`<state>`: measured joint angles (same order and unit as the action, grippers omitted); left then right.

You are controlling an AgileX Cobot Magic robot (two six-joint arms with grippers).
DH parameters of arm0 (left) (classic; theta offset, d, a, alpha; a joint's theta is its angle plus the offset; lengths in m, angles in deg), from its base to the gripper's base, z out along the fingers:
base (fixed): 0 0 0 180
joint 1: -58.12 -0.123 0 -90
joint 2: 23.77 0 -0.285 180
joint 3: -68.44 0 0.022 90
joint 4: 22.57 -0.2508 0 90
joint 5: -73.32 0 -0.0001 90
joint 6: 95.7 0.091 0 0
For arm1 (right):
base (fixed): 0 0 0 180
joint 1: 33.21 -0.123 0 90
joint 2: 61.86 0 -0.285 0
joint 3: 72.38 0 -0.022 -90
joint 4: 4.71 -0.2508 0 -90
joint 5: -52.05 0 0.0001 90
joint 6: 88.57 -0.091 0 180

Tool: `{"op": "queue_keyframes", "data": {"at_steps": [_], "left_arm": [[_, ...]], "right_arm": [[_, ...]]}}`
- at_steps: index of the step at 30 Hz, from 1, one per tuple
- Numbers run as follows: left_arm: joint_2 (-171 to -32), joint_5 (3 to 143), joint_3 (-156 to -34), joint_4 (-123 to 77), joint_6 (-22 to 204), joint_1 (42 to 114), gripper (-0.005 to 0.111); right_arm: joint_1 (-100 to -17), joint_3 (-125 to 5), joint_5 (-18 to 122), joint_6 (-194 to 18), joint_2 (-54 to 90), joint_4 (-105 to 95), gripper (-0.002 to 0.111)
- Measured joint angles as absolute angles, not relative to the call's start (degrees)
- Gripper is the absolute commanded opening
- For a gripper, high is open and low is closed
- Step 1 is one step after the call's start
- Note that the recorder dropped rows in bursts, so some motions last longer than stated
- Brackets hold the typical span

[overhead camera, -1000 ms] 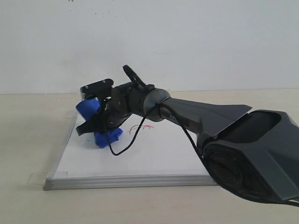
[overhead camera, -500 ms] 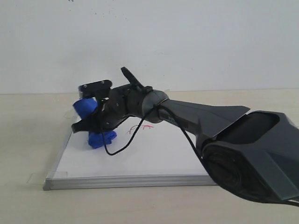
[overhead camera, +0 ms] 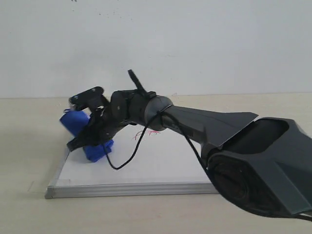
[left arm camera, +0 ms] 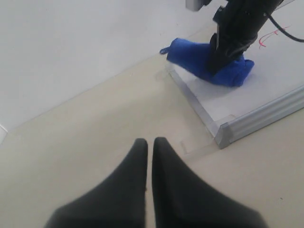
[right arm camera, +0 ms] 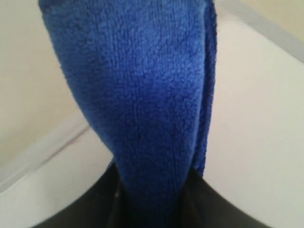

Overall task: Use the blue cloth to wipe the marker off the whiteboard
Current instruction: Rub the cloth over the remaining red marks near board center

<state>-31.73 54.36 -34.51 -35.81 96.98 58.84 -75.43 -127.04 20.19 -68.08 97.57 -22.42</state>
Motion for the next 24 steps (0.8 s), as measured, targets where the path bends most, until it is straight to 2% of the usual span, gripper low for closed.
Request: {"op": "queue_keyframes", "data": {"at_steps": [6, 10, 15, 21, 24], "left_arm": [[-31.73, 54.36, -34.51, -35.81, 96.98, 58.84, 0.004], [-31.73, 54.36, -34.51, -35.81, 96.98, 58.84, 0.004], [-31.73, 54.36, -34.51, -35.81, 96.98, 58.84, 0.004], [-31.73, 54.36, -34.51, -35.81, 96.98, 58.84, 0.004], [-31.73, 54.36, -34.51, -35.81, 96.98, 58.84, 0.004]], "right_arm": [[-78.46, -127.04, 19.89, -57.89, 97.57, -23.40, 0.000], [-77.79, -127.04, 21.31, -69.40, 97.57, -18.28, 0.000], [-73.08, -127.04, 21.46, -98.16, 97.62, -9.37, 0.000], [-69.28, -127.50, 13.37, -102.93, 97.03, -9.51, 0.000], [-69.77, -127.50, 13.66, -97.56, 96.92, -12.67, 0.000]]}}
